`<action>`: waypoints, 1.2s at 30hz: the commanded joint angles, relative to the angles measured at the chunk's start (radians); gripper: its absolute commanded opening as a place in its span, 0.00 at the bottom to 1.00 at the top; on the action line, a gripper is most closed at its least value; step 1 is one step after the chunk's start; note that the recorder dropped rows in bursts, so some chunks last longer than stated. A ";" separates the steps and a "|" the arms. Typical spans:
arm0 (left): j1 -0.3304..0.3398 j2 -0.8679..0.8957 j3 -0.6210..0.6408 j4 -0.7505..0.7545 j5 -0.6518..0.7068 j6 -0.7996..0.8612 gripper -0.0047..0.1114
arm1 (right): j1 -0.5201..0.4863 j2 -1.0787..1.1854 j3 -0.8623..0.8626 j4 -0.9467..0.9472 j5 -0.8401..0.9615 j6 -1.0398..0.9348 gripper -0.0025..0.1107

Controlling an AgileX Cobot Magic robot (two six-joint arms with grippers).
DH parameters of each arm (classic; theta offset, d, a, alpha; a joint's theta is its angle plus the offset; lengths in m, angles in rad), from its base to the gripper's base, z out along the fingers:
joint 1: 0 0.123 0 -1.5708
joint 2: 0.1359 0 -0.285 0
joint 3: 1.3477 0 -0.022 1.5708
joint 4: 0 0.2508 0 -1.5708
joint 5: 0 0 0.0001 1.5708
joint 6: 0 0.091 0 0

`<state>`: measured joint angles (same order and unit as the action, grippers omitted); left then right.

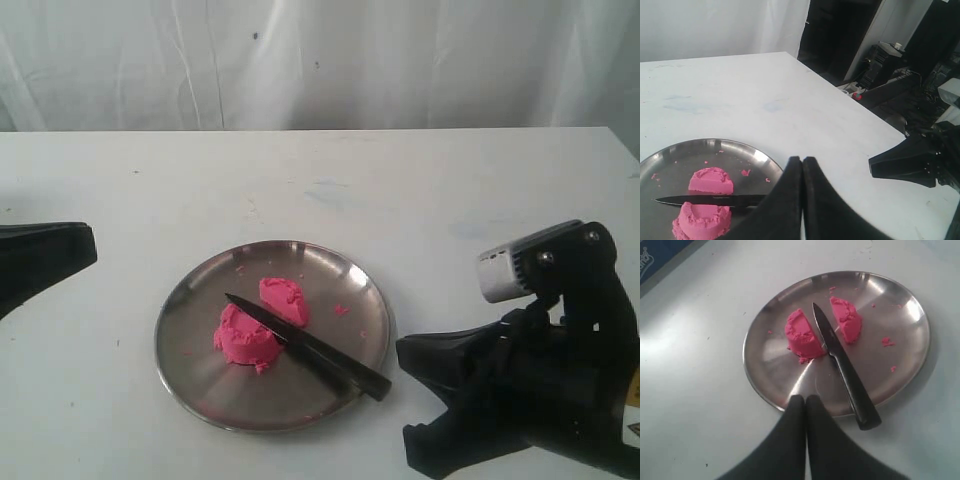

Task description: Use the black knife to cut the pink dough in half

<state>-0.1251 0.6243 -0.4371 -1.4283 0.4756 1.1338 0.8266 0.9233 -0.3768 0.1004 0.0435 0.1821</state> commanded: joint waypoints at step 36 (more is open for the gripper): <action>0.003 -0.008 0.169 -0.008 -0.041 -0.005 0.04 | -0.368 -0.713 0.377 -0.072 -0.063 -0.070 0.02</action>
<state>-0.1251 0.6225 -0.2955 -1.4202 0.4258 1.1338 0.5041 0.2563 -0.0072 0.0311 -0.0911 0.1078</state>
